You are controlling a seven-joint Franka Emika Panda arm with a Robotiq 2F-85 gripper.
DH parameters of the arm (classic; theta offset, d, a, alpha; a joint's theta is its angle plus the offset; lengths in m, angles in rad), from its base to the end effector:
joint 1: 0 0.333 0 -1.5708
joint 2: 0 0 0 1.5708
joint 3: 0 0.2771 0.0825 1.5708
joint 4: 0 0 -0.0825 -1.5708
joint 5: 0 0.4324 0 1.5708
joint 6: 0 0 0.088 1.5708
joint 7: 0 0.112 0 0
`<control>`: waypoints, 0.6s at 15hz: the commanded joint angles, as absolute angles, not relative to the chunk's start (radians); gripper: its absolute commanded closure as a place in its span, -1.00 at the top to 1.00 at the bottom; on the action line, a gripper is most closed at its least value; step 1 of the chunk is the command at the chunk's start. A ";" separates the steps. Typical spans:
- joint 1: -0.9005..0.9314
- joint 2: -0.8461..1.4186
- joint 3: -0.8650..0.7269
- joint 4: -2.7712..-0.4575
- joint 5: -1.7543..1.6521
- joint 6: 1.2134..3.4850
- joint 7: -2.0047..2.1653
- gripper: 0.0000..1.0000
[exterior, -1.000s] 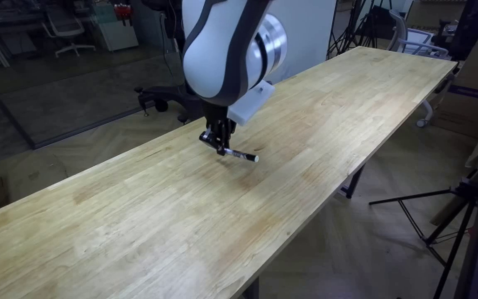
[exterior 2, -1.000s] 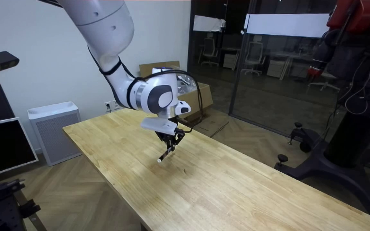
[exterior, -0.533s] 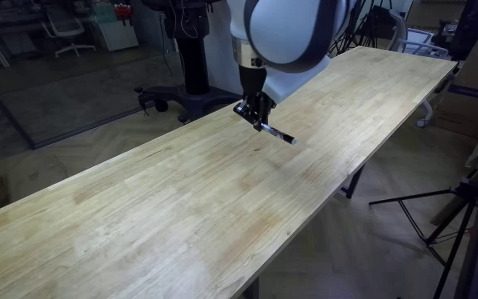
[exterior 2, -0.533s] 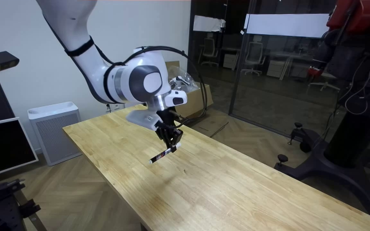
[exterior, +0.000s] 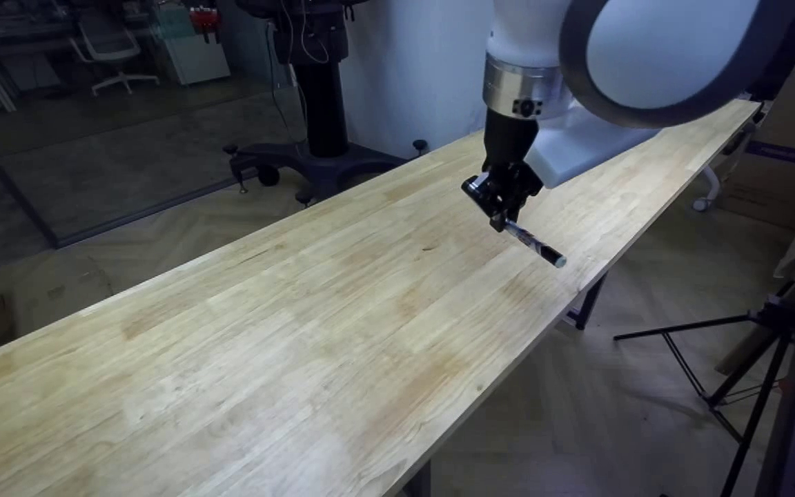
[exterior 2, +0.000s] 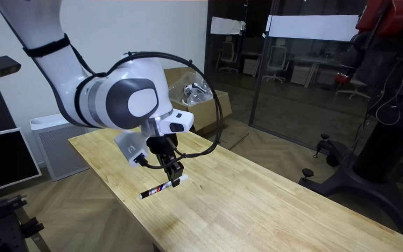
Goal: Move the marker to the right
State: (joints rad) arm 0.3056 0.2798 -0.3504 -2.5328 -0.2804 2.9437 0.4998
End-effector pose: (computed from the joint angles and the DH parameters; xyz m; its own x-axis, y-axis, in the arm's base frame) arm 0.4765 -0.0196 0.1007 0.9542 -0.2368 0.1827 -0.2593 -0.9595 0.1103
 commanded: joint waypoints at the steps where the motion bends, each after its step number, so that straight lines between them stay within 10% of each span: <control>1: 0.273 0.322 -0.372 -2.583 -0.267 3.132 0.485 -0.91; 9: -0.122 0.527 0.014 -2.472 -0.031 3.341 0.234 -0.91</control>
State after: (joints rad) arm 0.0378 0.4510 -0.1351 -2.5524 -0.0558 3.3247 0.2828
